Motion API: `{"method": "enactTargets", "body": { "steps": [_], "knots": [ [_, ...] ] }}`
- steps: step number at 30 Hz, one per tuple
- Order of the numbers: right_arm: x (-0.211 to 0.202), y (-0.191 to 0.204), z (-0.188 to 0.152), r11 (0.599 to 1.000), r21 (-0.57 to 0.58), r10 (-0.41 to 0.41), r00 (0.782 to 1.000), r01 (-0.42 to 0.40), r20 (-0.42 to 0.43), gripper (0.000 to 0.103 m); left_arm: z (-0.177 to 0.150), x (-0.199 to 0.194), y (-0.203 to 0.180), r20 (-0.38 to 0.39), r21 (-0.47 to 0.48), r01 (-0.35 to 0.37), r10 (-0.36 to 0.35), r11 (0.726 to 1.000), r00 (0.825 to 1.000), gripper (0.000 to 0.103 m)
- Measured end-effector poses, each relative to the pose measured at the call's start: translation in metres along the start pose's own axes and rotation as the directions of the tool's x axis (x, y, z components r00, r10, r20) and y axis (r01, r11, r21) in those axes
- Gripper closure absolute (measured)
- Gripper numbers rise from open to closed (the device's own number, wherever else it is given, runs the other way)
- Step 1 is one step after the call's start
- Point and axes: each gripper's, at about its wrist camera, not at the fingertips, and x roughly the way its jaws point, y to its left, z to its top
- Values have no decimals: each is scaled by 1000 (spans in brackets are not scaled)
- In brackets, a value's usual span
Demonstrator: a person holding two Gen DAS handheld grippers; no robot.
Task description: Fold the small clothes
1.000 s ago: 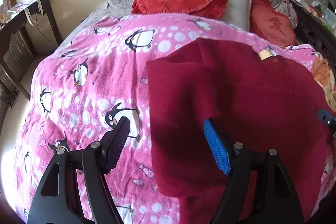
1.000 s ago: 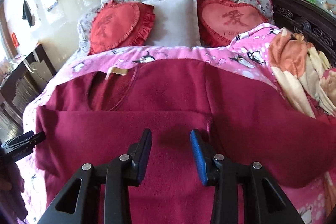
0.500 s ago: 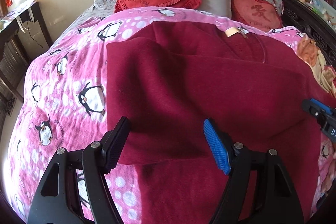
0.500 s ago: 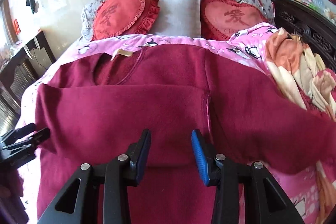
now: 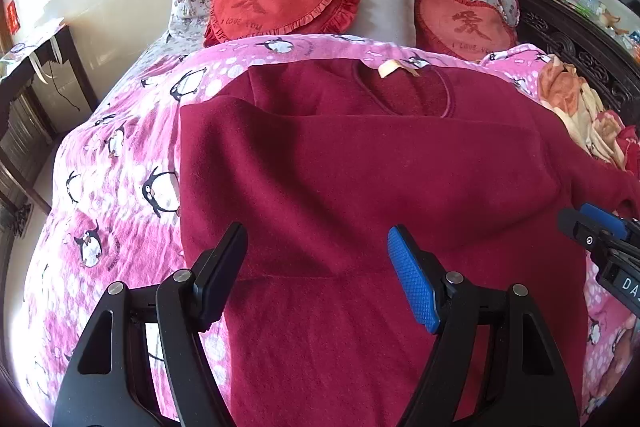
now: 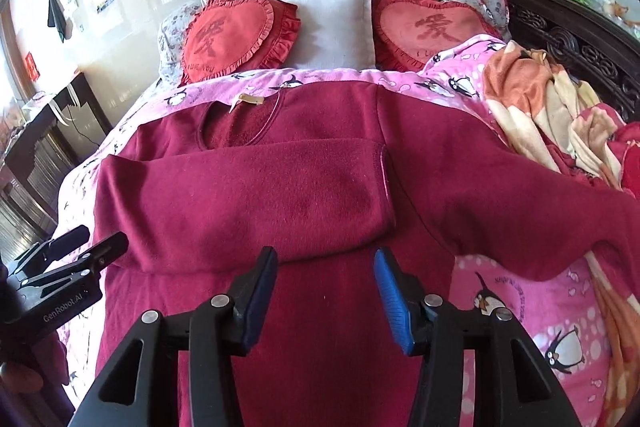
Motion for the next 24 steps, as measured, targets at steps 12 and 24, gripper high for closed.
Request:
{"method": "enactTargets", "body": {
  "steps": [12, 24],
  "knots": [
    [-3, -25, -20, 999, 42, -15, 999, 16, -28, 55, -9, 0, -24, -18, 25, 47, -47, 999, 999, 30],
    [-24, -151, -33, 946, 315, -84, 996, 77, 8, 54, -12, 17, -36, -59, 40, 64, -61, 997, 996, 30]
  ]
}}
